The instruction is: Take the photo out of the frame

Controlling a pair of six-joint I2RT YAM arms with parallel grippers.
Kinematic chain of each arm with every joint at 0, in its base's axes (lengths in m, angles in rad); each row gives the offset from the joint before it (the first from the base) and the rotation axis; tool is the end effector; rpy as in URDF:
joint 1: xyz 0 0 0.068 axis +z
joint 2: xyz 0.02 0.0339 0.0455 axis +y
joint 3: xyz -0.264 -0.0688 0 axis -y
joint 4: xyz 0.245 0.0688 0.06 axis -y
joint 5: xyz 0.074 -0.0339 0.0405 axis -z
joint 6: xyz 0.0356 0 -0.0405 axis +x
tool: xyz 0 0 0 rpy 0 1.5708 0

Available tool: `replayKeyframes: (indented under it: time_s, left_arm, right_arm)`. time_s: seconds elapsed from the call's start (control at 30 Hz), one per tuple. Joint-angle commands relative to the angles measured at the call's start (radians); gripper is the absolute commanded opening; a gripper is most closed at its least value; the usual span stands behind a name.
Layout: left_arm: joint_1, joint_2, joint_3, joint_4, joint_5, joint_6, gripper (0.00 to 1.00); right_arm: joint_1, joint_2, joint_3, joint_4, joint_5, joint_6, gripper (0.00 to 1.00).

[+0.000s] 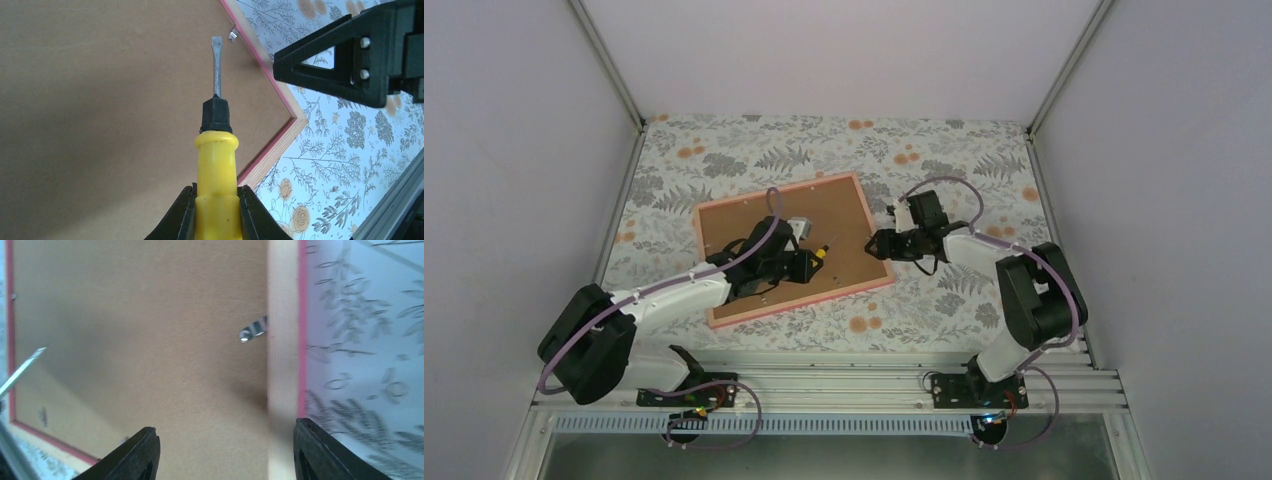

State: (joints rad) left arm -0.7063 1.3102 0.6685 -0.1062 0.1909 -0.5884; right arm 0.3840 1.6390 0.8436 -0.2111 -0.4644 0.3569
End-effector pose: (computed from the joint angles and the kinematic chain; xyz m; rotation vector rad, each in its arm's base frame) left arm 0.1965 -0.1765 0.1959 0.2480 2.4548 -0.8370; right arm 0.2805 0.1305 0.1545 -0.2177 2.6493 0.8629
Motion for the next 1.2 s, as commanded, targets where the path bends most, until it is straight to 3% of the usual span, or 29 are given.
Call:
replayKeyframes:
  time_s: [0.0,0.17,0.53,0.97,1.17]
  left_arm:
    - [-0.012,0.014,0.033,0.028,-0.013,-0.008,0.02]
    - [-0.023,0.036,0.041,0.033,-0.01,-0.011,0.02]
    - [-0.036,0.068,0.059,0.036,-0.008,-0.005,0.02]
    - [-0.05,0.119,0.086,0.045,0.007,0.001,0.02]
    - [-0.058,0.145,0.096,0.052,0.012,0.001,0.02]
  right_arm:
    - [0.065,-0.057,-0.035,0.068,-0.062,0.068,0.58]
    - [0.119,-0.068,-0.05,0.062,-0.039,0.087,0.57]
    - [0.109,-0.078,0.035,-0.089,0.269,-0.008,0.58]
    - [0.099,0.109,0.113,-0.066,0.295,-0.047,0.38]
    - [0.103,0.116,0.094,-0.054,0.218,-0.039,0.31]
